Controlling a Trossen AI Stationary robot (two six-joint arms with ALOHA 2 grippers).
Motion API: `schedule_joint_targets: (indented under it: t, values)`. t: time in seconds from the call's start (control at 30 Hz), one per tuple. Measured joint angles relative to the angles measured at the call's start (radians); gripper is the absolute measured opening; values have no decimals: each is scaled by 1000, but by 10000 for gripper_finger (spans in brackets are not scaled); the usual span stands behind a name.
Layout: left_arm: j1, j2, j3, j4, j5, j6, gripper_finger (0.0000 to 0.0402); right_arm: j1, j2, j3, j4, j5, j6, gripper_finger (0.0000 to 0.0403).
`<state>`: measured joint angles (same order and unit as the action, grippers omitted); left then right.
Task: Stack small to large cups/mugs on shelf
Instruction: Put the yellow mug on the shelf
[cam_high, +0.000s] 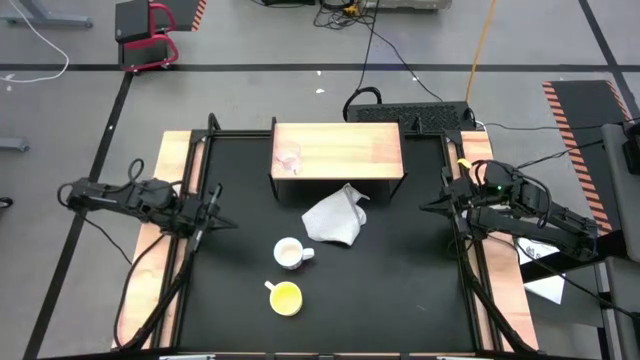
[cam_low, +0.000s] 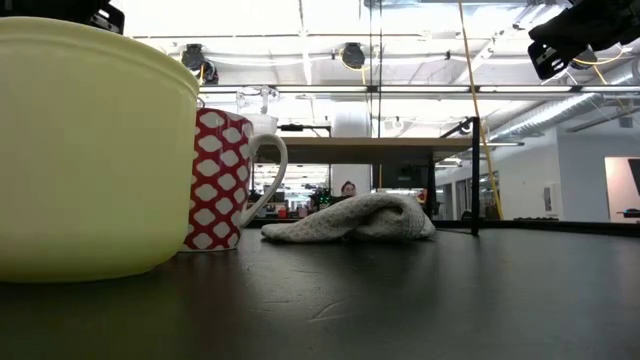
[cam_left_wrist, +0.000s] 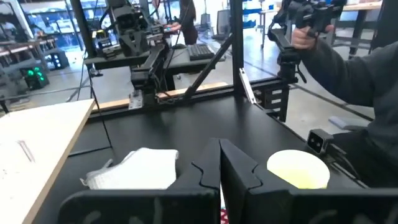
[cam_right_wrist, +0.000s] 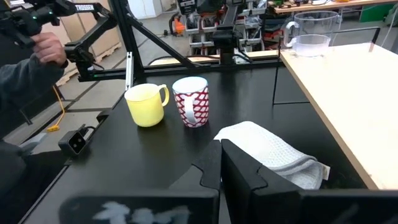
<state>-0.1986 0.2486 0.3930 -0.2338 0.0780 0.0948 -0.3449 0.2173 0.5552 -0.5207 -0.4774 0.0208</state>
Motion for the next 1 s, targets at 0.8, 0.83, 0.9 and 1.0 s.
schedule_joint_targets:
  t: [0.8,0.83,0.9,1.0]
  values:
    - [1,-109,-283,186,-30,24,0,0,0,0,0,0,-2,0]
    - [1,-115,-290,187,-30,24,0,0,0,0,0,0,-2,0]
    - [1,-130,-302,191,-25,24,0,0,0,0,0,0,-1,0]
    - [0,-148,-319,217,-1,23,0,0,0,0,0,0,1,0]
